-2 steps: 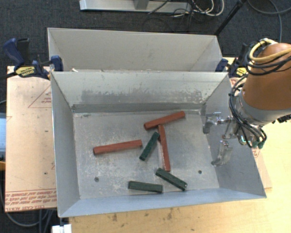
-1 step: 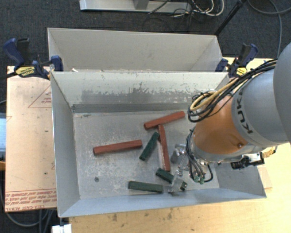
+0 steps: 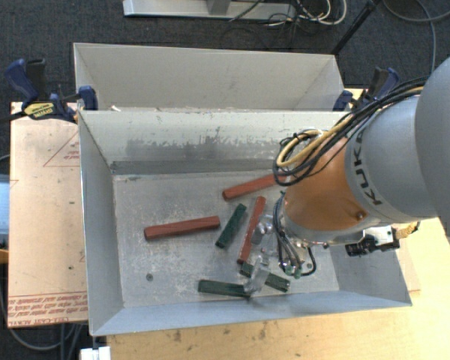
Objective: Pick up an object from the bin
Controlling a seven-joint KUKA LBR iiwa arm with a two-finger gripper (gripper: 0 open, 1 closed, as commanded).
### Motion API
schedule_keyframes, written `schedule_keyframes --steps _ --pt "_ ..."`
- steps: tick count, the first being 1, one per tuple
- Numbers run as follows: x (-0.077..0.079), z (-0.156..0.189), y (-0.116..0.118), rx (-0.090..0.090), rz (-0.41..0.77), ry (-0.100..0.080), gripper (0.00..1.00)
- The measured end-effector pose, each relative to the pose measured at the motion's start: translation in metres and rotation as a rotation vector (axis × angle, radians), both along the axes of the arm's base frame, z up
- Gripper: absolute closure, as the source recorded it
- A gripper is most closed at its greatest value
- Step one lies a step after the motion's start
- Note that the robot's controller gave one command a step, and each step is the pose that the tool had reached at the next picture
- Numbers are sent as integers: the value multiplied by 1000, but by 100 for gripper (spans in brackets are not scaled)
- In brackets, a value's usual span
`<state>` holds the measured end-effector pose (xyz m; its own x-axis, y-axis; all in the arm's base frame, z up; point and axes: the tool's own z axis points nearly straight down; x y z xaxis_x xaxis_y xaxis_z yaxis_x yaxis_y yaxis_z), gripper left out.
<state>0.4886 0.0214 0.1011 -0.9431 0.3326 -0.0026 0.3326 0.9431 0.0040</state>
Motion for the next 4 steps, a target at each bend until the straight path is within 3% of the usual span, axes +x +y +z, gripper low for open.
schedule_keyframes --steps 1,2,3,4 --pt "0 -2 -25 -2 -280 3 0" --pt "19 -32 -26 -2 86 3 0" --pt "23 -31 -28 -4 497 0 0" --pt "24 -30 -28 -3 497 2 100"
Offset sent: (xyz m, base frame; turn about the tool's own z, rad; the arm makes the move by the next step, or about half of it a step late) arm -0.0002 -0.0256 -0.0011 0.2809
